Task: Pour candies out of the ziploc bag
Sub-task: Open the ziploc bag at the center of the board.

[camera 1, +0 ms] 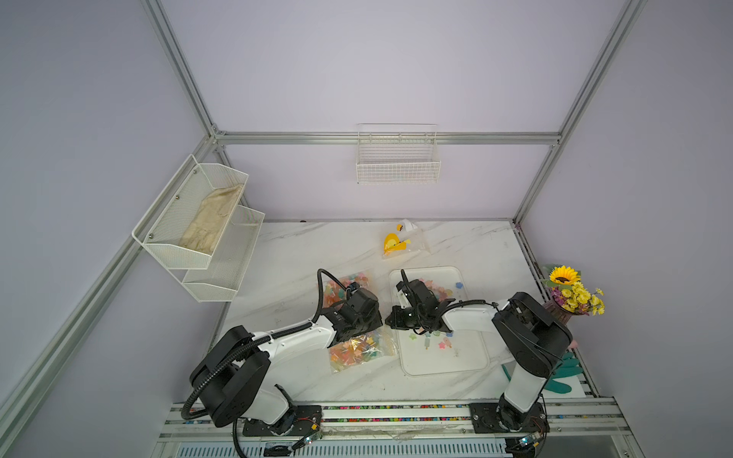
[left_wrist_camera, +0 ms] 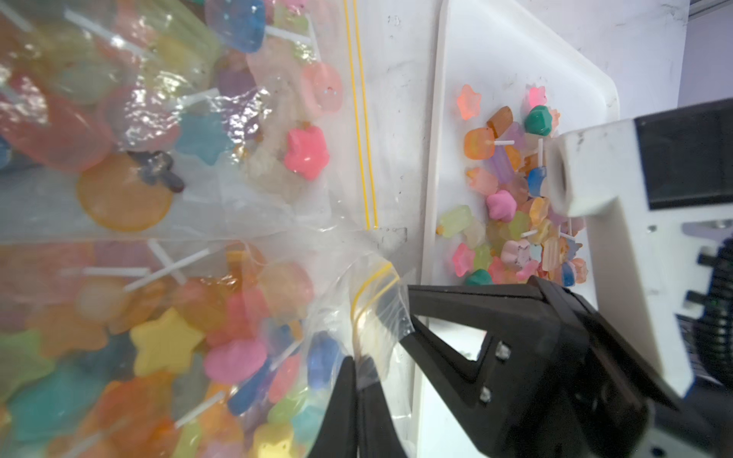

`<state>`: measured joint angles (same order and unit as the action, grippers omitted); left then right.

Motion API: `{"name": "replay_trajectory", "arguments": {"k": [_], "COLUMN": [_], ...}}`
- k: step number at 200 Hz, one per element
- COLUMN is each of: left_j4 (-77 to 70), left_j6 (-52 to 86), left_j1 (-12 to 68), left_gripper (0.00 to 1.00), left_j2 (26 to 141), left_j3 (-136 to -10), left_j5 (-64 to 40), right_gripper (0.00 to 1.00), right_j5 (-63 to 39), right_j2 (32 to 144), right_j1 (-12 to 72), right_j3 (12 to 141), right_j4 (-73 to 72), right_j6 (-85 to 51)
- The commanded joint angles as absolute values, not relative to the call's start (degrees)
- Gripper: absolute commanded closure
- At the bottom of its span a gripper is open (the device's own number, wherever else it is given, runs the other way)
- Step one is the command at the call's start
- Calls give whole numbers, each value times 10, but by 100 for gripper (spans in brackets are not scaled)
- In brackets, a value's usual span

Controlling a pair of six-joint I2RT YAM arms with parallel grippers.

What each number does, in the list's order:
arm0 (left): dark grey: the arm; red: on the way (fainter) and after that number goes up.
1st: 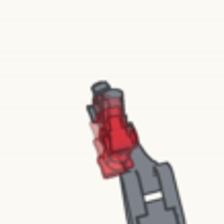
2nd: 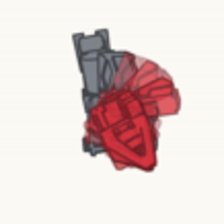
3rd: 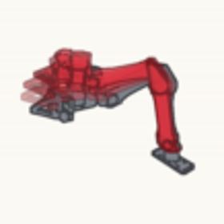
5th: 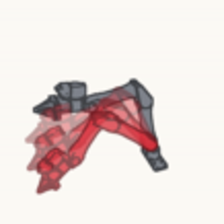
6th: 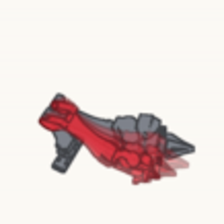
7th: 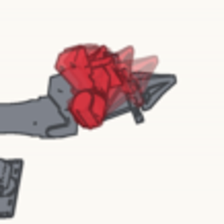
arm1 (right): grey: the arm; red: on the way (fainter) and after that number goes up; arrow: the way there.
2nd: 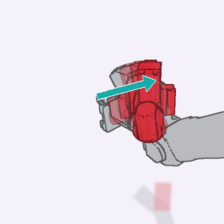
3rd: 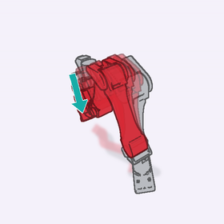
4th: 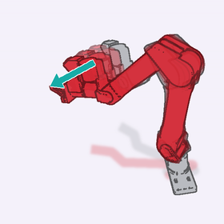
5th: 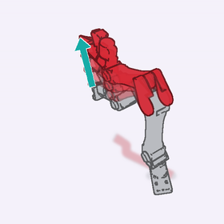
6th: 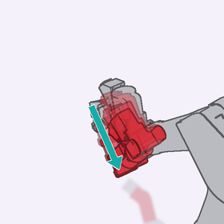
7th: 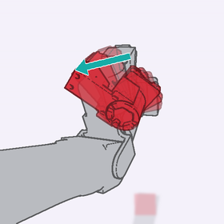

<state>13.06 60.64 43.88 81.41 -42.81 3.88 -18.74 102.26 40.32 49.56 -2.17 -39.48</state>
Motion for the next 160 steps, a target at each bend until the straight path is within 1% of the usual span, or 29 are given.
{"name": "replay_trajectory", "arguments": {"k": [1, 62, 98, 127, 137, 148, 160], "left_j4": [121, 189, 219, 222, 221, 221, 221], "left_j6": [601, 562, 553, 559, 563, 568, 572], "left_j1": [439, 437, 432, 428, 427, 425, 425], "left_gripper": [100, 100, 100, 100, 100, 100, 100], "left_j2": [776, 725, 724, 733, 735, 735, 730], "left_j3": [-407, -452, -459, -454, -453, -453, -453], "left_j5": [38, 1, 1, 7, 10, 16, 26], "right_gripper": [100, 100, 100, 100, 94, 84, 78], "right_j5": [-164, -160, -152, -155, -162, -167, -176], "right_j2": [1030, 1042, 1041, 1009, 994, 978, 966], "right_j1": [406, 407, 407, 407, 407, 407, 407], "right_j3": [508, 513, 514, 507, 502, 498, 492], "right_j4": [-6, -8, -5, -6, -6, 0, 6], "right_j6": [-403, -401, -398, -389, -383, -379, -375]}}
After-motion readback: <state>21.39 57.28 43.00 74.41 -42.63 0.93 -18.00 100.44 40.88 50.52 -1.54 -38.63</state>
